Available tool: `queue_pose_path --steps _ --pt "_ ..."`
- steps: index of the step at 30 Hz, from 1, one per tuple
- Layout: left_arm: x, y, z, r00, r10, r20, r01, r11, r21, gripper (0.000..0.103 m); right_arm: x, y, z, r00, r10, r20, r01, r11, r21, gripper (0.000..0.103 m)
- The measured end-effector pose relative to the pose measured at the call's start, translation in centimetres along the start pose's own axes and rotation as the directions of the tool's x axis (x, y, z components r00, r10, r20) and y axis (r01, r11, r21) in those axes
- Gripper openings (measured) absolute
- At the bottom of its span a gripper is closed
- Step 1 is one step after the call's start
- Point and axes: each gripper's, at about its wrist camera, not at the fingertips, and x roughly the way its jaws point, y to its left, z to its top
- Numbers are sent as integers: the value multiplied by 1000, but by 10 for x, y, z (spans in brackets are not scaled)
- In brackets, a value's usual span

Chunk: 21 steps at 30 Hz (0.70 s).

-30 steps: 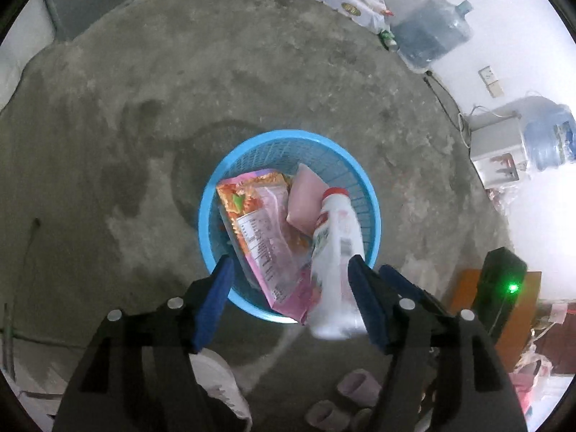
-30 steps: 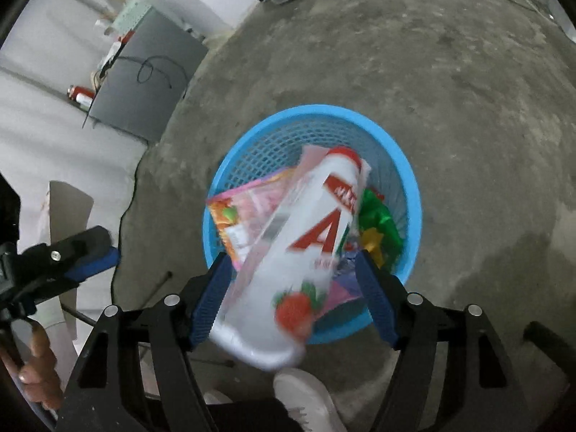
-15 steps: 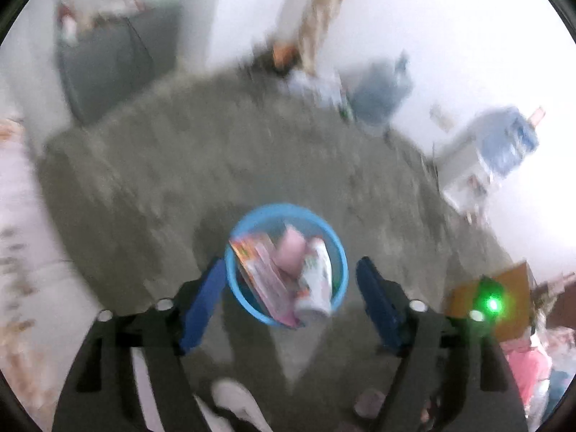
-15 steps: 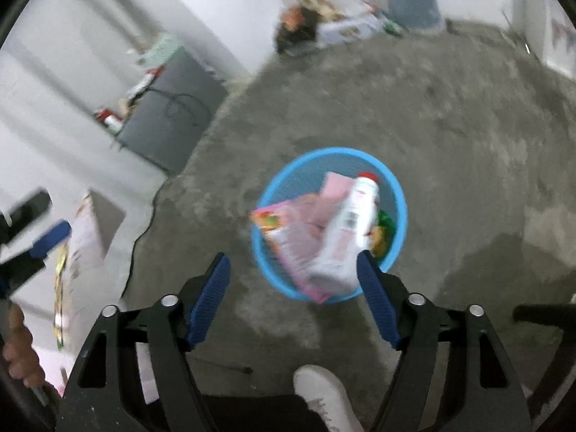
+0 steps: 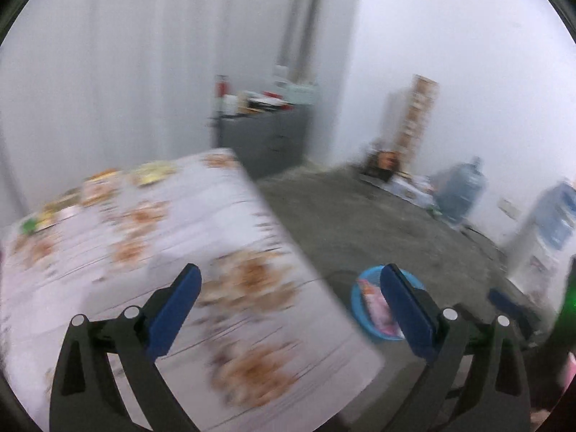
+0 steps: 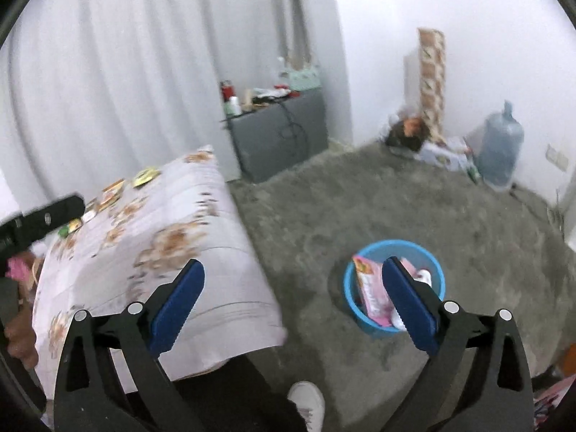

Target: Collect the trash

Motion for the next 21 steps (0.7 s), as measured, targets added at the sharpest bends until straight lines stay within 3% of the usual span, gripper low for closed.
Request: queue_pose_path --steps 4,6,9,12,16,18,21 --pt "-32 27 -31 992 123 2 -123 992 -30 97 -13 31 -8 1000 -11 16 12 995 -103 95" --pt "-42 30 -48 980 198 -2 -198 980 -31 97 -17 45 -17 999 -31 23 35 987 -159 95" --pt "-53 36 -72 950 309 -37 -310 950 -23 97 -14 59 -32 998 -47 -41 38 978 -204 95" --pt "-62 45 -99 944 317 -94 -322 946 -38 97 -7 69 -52 992 -61 -106 35 972 -233 95" --pt "-57 62 -125 919 330 -216 -352 933 -74 97 -13 83 -73 986 -33 -161 -12 963 -269 95" --pt "-55 68 -131 907 342 -247 -372 924 -86 97 -15 85 -79 984 -37 -174 -15 956 -292 95" --pt "-56 71 -134 902 352 -249 -385 918 -97 97 -16 88 -85 981 -54 -187 -8 948 -318 95"
